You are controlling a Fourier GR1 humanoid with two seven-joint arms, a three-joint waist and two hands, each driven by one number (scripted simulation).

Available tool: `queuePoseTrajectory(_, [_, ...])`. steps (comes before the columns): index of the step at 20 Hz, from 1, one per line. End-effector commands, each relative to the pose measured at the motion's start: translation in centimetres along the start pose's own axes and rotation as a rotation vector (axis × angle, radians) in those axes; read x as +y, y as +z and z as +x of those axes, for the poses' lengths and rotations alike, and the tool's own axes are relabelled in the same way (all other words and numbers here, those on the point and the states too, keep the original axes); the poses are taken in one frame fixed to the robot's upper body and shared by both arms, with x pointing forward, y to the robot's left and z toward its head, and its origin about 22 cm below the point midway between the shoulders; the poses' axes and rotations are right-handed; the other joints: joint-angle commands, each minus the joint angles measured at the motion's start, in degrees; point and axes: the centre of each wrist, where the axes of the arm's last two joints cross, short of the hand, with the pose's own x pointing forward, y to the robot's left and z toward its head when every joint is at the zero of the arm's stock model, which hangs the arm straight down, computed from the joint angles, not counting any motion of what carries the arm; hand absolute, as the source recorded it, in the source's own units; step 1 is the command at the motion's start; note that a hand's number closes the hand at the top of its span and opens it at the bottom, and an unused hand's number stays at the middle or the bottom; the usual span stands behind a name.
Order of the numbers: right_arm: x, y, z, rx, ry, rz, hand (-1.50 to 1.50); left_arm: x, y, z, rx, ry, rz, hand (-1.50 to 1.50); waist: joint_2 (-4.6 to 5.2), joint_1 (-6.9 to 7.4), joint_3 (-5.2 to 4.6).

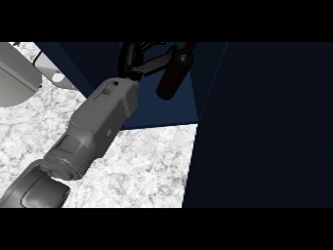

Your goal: Pick up the wine, place it into the cabinet and close the cabinet

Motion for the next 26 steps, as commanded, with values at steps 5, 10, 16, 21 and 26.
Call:
queuePoseTrajectory(5, [-0.2, 1.0, 3.6, 0.013, -0.100, -0.044, -1.50, -1.2, 0.9, -0.8, 0.021, 0.071, -0.076, -1.50, -0.83, 2.36, 0.05])
queuePoseTrajectory(10, [-1.1, 0.8, 4.9, 0.030, -0.089, -0.032, -1.50, -1.2, 1.3, -1.1, 0.019, 0.084, -0.079, -1.50, -1.47, 3.20, 0.09])
queuePoseTrajectory(16, [-1.1, 1.2, 5.8, 0.024, -0.091, -0.043, -1.50, -1.8, 1.2, -0.4, 0.033, 0.155, -0.116, -1.50, -1.70, 2.23, 0.03])
queuePoseTrajectory(21, [-1.2, 1.2, 4.3, 0.048, -0.060, -0.062, -1.50, -0.9, 4.0, -2.6, 0.041, 0.234, -0.172, -1.50, -1.89, 4.03, 0.09])
queuePoseTrajectory(26, [-1.1, 0.6, 4.2, 0.039, -0.067, -0.068, -1.50, -1.9, 6.4, -3.0, 0.066, 0.283, -0.190, -1.50, -1.99, 4.36, 0.04])
